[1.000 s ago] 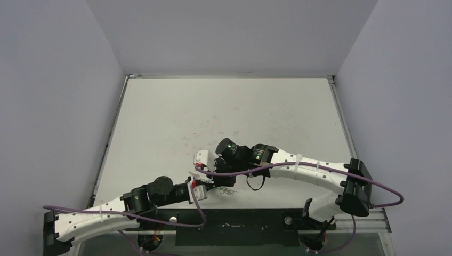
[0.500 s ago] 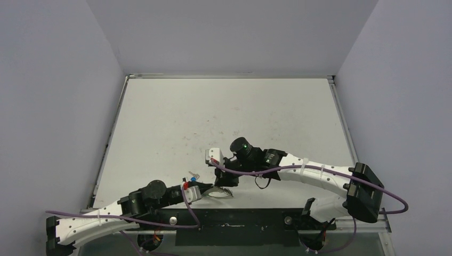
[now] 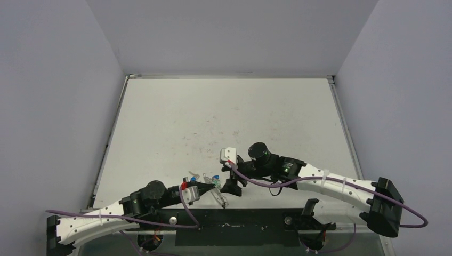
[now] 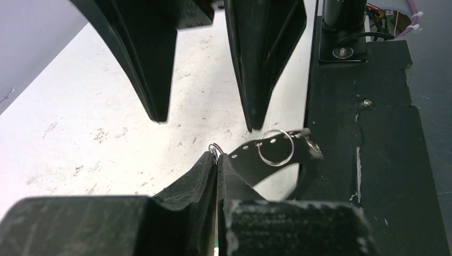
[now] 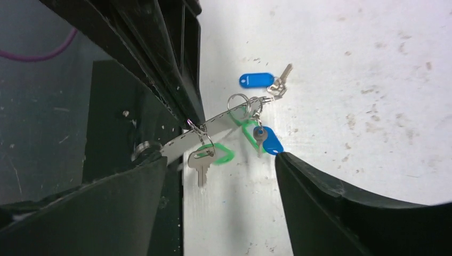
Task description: Put the keys on the keyring
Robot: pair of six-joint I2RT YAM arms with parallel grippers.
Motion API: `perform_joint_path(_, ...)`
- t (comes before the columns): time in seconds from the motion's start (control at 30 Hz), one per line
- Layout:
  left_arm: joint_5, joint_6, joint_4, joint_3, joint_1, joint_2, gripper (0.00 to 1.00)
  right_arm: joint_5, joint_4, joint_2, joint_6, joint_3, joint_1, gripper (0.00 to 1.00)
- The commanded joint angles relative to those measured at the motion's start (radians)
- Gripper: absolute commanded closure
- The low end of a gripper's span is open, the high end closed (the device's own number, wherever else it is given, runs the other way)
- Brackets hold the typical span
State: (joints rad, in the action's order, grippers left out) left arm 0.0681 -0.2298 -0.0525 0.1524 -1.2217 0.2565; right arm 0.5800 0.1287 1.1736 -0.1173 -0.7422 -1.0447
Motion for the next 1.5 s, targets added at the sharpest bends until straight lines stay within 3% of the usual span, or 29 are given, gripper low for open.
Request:
perform_joint_path(0.0, 0.027, -0.002, -0.084, 0.006, 0.001, -0.002, 1.0, -0.095, -0.089, -0.122, -0.009, 0.025, 0.005, 0.21)
perform_joint_path(0.13, 0.044, -0.009, -0.082, -0.001, 0.001, -0.009, 1.0, -0.171, -0.146, -0.204, 0.022, 0.07, 0.007, 0.0)
perform_joint_path(0.43, 0.09, -0.014, -0.081, -0.053, 0.001, -0.054, 1.0, -0.276, -0.239, -0.222, 0.24, 0.146, 0.005, 0.0)
perform_joint_path(0.63, 0.119, 0.017, -0.015, -0.051, 0.001, -0.08, 1.0, -0.262, -0.297, -0.27, 0.241, 0.228, -0.012, 0.0)
perform_joint_path(0.83, 0.131, 0.019, 0.049, -0.035, 0.001, -0.097, 1.0, -0.22, -0.298, -0.219, 0.24, 0.22, -0.034, 0.0)
perform_joint_path(1.0, 0.117, 0.017, 0.111, -0.022, 0.001, -0.124, 1.0, -0.195, -0.361, -0.172, 0.195, 0.224, -0.071, 0.1)
perform_joint_path(1.2, 0.094, 0.02, 0.142, -0.011, 0.001, -0.161, 1.0, -0.184, -0.475, -0.155, 0.135, 0.257, -0.088, 0.34)
perform_joint_path(1.47, -0.006, 0.074, 0.016, -0.043, 0.001, -0.136, 1.0, -0.171, -0.491, -0.123, 0.125, 0.27, -0.1, 0.48)
